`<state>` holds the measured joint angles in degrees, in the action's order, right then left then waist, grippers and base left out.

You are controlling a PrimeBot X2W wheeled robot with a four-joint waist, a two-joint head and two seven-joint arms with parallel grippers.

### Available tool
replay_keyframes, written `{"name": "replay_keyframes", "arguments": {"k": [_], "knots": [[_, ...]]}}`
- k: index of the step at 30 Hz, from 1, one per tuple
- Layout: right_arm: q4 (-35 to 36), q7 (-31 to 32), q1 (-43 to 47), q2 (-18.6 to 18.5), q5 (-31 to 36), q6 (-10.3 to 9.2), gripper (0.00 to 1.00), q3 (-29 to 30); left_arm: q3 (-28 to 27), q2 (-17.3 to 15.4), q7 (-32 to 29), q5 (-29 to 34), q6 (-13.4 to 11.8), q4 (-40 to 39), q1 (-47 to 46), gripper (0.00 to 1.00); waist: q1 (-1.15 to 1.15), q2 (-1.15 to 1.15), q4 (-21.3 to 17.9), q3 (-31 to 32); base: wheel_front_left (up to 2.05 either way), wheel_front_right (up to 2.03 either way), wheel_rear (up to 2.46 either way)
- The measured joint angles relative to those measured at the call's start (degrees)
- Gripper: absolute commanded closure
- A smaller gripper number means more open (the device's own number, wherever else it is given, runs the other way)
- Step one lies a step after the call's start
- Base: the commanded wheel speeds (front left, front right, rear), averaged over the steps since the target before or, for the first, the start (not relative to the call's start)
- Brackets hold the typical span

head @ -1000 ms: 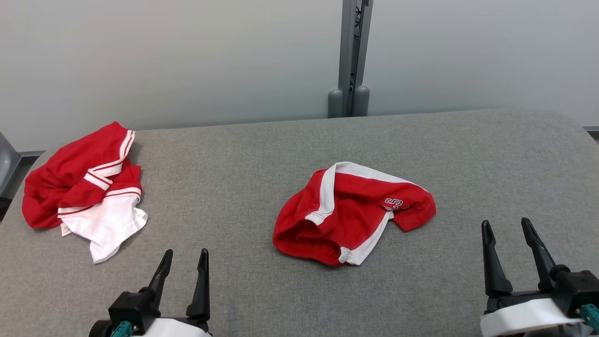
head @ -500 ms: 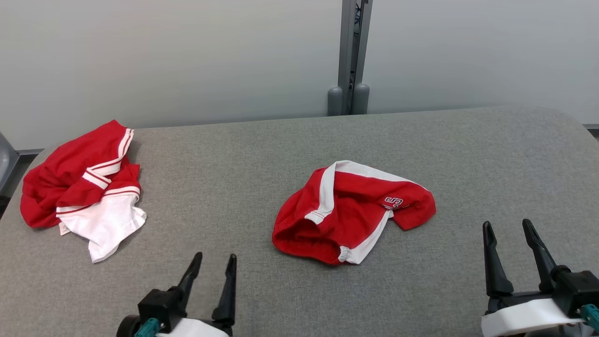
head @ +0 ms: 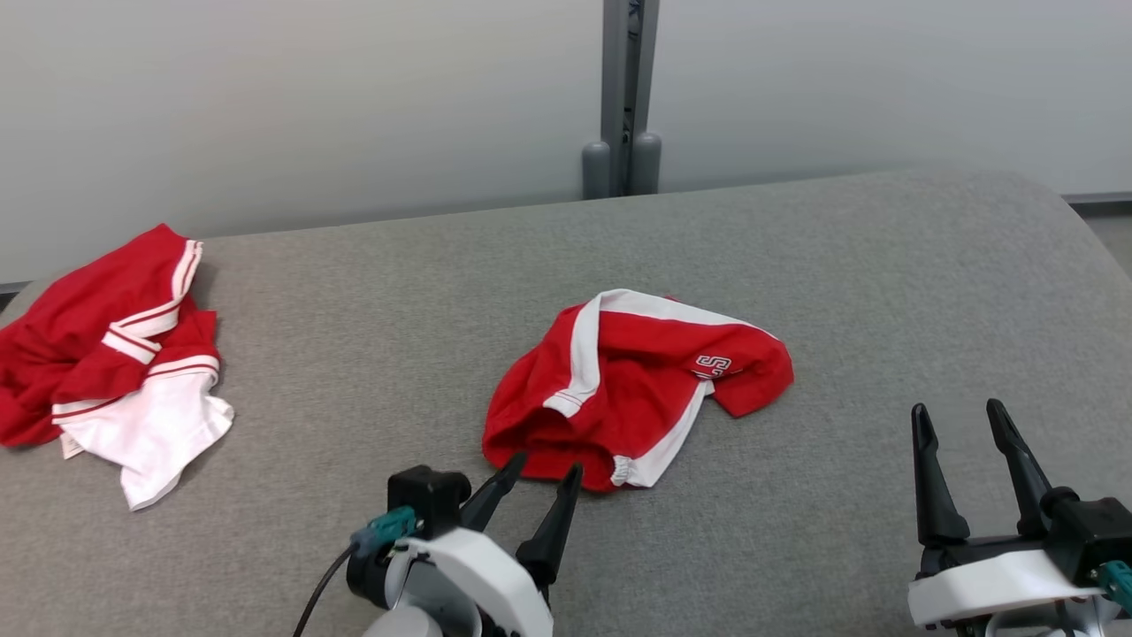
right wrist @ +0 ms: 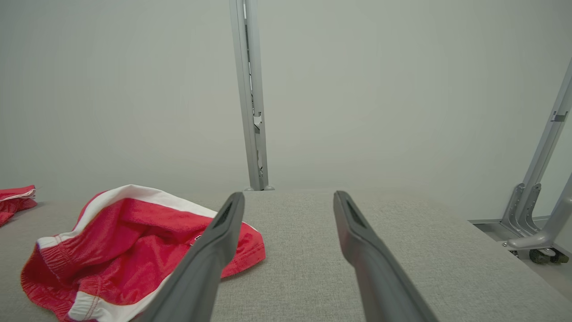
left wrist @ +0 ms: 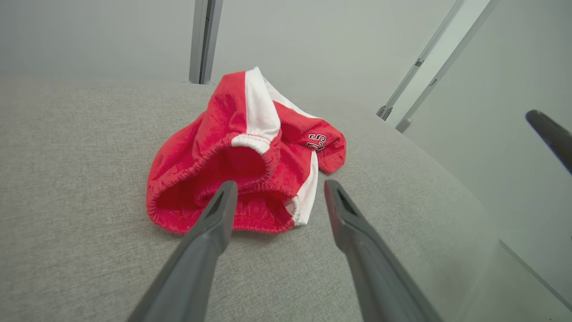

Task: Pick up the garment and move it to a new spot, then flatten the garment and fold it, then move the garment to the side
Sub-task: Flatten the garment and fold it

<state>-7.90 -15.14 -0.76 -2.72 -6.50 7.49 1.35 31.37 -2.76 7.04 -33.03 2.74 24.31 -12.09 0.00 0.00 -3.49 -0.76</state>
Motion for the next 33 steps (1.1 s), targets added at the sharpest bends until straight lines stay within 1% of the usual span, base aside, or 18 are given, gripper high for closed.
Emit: {"name": "replay_keyframes", "arguments": {"k": [2,5,8,10,12,16,18,19,20,21,22,23,24,27,32,33], "knots": [[0.0,0.0,-0.5,0.0,-0.1,0.0,0.0,0.0,1.7,0.0,-1.5,-3.3,-0.8,0.7,-1.7,0.0,0.0,0.0,-0.8,-0.6,0.0,0.0,0.0],[0.1,0.0,-1.2,0.0,-0.2,0.0,0.0,-0.1,3.7,0.0,-2.6,-6.7,-1.9,2.1,-4.6,0.0,0.0,0.0,-2.2,-1.5,0.0,0.0,0.0],[0.2,0.0,-1.5,0.0,-0.4,0.0,0.0,0.0,4.0,0.1,-1.9,-10.7,-3.4,3.5,-6.8,0.0,0.0,0.0,-3.6,-2.6,0.0,0.0,0.0],[0.2,0.0,-1.9,0.0,-0.5,0.0,0.0,0.1,3.6,0.0,-1.4,-14.3,-4.7,4.7,-8.2,0.0,0.0,0.0,-4.5,-3.3,0.0,0.0,0.0],[0.3,0.0,-2.3,0.0,-0.6,0.0,0.0,0.2,3.4,0.0,-0.7,-16.4,-6.3,6.3,-9.4,0.0,0.0,0.0,-5.3,-4.0,0.0,0.0,0.0],[0.3,0.0,-2.6,0.0,-0.7,0.0,0.0,0.4,3.9,0.0,0.1,-20.5,-6.8,8.2,-11.8,0.0,0.0,0.0,-6.5,-5.3,0.0,0.0,0.0],[0.3,0.0,-2.8,0.0,-0.7,0.0,0.0,0.5,4.7,0.0,0.6,-21.6,-6.9,9.0,-12.7,0.0,0.0,0.0,-6.8,-5.7,0.0,0.0,0.0],[0.3,0.0,-2.9,0.0,-0.7,0.0,0.0,0.5,5.0,0.0,0.7,-22.2,-6.9,9.4,-13.2,0.06,0.0,0.0,-6.9,-5.8,0.0,0.0,0.0],[0.3,0.0,-2.9,0.0,-0.8,0.0,0.0,0.5,5.2,0.0,1.3,-23.2,-6.9,9.6,-13.6,0.21,0.0,0.0,-6.9,-5.9,0.0,0.0,0.0],[0.3,0.0,-2.9,0.0,-0.8,0.0,0.0,0.5,5.3,0.0,2.0,-23.7,-7.1,9.9,-14.1,0.48,0.0,0.0,-7.0,-5.9,0.0,0.0,0.0],[0.3,0.0,-3.0,0.0,-0.9,0.0,0.0,0.5,5.5,0.0,2.9,-24.0,-7.3,10.2,-14.6,0.55,0.0,0.0,-7.0,-6.0,0.0,0.0,0.0],[0.3,0.0,-3.1,0.0,-0.9,0.0,0.0,0.5,5.7,0.0,3.7,-24.2,-7.3,10.5,-15.2,0.72,0.0,0.0,-7.0,-6.1,0.0,0.0,0.0],[0.3,0.0,-3.3,0.0,-1.0,0.0,0.0,0.5,6.0,0.0,4.4,-24.5,-7.3,10.6,-15.7,0.99,0.0,0.0,-7.0,-6.1,0.0,0.0,0.0],[0.4,0.0,-3.4,0.0,-1.1,0.0,0.0,0.7,7.4,0.0,6.1,-23.7,-6.9,10.7,-17.3,1.0,0.0,0.0,-6.8,-6.2,0.0,0.0,0.0],[0.3,0.0,-3.3,0.0,-1.1,0.0,0.0,1.5,9.4,-0.1,7.1,-22.2,-3.9,8.9,-18.2,1.0,0.0,0.0,-5.5,-5.8,0.0,0.0,0.0],[0.3,0.0,-3.2,0.0,-1.0,0.0,0.0,1.6,10.1,-0.4,6.9,-21.8,-2.9,8.2,-17.9,1.0,0.0,0.0,-5.1,-5.7,0.0,0.0,0.0]]}}
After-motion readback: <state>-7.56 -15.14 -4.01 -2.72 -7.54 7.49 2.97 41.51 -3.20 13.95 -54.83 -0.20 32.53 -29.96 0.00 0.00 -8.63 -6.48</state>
